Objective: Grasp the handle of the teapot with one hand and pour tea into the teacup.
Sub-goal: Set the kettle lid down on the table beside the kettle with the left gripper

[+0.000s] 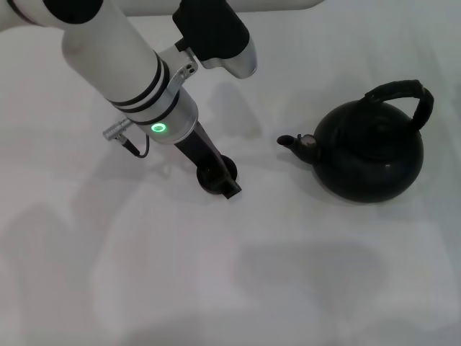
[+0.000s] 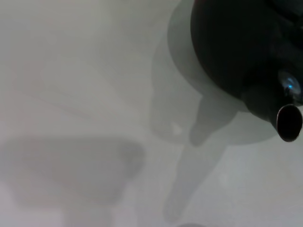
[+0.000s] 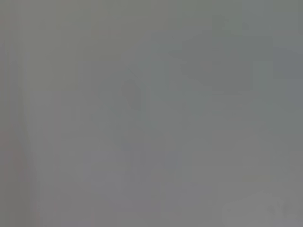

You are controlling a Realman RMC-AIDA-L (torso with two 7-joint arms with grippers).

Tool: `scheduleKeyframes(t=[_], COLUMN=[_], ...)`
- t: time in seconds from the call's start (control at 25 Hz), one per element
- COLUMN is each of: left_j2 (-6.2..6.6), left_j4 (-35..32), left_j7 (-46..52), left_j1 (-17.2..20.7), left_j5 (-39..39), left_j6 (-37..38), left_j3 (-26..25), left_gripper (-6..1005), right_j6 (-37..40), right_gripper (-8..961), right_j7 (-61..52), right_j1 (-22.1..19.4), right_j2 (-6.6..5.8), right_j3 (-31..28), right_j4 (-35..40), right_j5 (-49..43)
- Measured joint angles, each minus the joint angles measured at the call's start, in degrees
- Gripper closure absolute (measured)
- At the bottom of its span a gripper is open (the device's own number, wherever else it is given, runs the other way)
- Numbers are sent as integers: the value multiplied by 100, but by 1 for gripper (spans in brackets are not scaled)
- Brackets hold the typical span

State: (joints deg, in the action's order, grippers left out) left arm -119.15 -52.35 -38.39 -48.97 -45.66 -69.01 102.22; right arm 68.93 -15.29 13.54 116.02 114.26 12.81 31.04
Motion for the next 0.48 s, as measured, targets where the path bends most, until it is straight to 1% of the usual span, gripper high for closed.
scheduleKeyframes(t=[0.48], left_j2=[-8], left_j4=[40], left_j7=[-39], left_j1=[-51], left_j5=[67], left_j6=[45], left_j3=[111], left_gripper=[222], right_j6=[-25], right_gripper=[85], right_j7=[0], right_j1=[2], right_j2=[0], right_j3=[-12], right_j4=[59], right_j5=[8])
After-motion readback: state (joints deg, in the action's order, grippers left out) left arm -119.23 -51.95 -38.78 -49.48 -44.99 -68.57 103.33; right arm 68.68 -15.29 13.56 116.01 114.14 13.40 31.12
